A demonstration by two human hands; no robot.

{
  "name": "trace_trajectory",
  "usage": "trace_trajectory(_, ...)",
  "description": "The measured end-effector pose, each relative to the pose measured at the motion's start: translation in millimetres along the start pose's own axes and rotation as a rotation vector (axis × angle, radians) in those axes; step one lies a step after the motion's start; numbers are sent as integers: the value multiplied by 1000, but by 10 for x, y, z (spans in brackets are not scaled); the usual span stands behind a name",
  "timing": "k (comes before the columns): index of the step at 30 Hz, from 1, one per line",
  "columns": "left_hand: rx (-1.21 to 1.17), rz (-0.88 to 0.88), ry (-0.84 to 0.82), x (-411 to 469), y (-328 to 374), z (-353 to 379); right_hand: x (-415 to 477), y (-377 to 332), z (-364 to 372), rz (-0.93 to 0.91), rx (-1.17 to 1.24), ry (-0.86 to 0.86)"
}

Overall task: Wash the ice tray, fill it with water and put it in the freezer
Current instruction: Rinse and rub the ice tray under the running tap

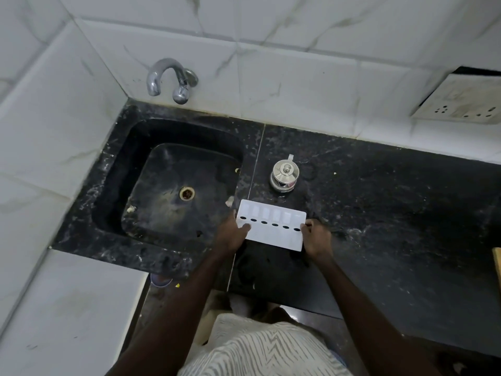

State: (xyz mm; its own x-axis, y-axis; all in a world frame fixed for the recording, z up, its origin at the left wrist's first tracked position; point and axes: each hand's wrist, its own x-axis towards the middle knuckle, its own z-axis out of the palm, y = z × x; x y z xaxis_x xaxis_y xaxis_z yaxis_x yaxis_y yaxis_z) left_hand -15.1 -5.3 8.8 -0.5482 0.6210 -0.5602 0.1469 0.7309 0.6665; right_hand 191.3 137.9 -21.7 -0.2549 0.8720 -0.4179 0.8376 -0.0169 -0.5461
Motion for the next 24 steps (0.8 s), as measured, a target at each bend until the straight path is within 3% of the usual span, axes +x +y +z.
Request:
trace_trajectory(5,-379,-185,163,219,-212,-516,-82,-570,209,-7,126,22)
trace_trajectory(13,-1034,-259,443,615,-524,-1632,-40,-2234,678,-199,306,-55)
trace_trajectory(16,-1155,-273,481,746,-612,-2019,285,-2925,777,-236,398,-71)
trace_trajectory(20,-1211,-296,462,911,-693,-2319,855,-3925,873,-77,667,-165)
trace_trajectory(24,-1233,-304,389,1043,-715,-2446,1182,-4617,1003,8,775,-395)
